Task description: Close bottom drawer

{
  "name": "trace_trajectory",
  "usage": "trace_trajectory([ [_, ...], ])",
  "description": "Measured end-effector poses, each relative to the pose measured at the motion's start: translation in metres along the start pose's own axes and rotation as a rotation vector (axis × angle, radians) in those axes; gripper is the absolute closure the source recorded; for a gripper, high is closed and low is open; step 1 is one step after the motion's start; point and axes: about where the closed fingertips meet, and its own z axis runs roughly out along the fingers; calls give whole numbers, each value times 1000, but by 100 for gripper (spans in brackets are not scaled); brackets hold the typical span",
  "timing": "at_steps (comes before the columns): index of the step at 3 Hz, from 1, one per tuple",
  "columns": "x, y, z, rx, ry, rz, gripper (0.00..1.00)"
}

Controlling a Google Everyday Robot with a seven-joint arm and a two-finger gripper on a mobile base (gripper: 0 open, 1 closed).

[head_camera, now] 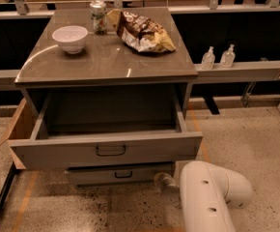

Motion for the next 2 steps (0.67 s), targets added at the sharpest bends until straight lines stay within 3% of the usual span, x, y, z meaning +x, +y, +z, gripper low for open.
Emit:
trace_trajectory([
  [1, 0, 0, 0, 0, 0, 0, 100],
  [2, -4, 22, -44, -102, -26, 39, 100],
])
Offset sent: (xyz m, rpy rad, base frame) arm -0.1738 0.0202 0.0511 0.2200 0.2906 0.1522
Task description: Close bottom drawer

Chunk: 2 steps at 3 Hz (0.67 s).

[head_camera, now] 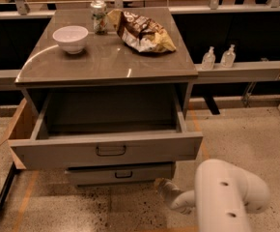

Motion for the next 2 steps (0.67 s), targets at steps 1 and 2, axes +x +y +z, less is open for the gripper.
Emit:
trace_trajectory([
  [1, -7, 36, -55, -129, -30, 42, 100],
  [2, -14, 71, -105, -232, -42, 74, 100],
])
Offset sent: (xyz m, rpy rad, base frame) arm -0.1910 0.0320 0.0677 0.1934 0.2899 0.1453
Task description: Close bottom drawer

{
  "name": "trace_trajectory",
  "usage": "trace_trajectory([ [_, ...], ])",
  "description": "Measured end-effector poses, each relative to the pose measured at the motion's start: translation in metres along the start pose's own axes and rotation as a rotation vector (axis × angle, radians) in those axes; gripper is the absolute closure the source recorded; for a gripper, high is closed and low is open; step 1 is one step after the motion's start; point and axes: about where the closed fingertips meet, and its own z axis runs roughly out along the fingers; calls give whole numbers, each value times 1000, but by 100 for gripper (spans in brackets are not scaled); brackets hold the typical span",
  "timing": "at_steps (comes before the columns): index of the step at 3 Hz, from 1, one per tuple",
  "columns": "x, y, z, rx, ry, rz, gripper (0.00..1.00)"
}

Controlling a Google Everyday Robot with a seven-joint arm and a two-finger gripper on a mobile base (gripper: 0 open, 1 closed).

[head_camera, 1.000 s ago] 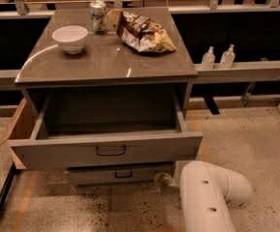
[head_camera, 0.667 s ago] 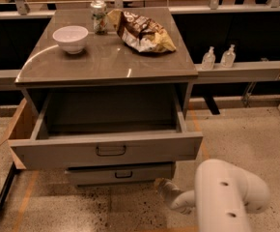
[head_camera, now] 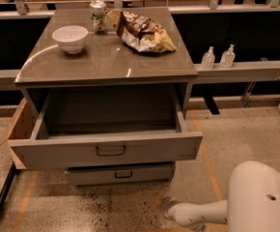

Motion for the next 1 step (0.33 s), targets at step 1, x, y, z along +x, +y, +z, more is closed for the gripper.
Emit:
trace_trajectory([
  [1, 1, 12, -4, -21, 3, -1, 82],
])
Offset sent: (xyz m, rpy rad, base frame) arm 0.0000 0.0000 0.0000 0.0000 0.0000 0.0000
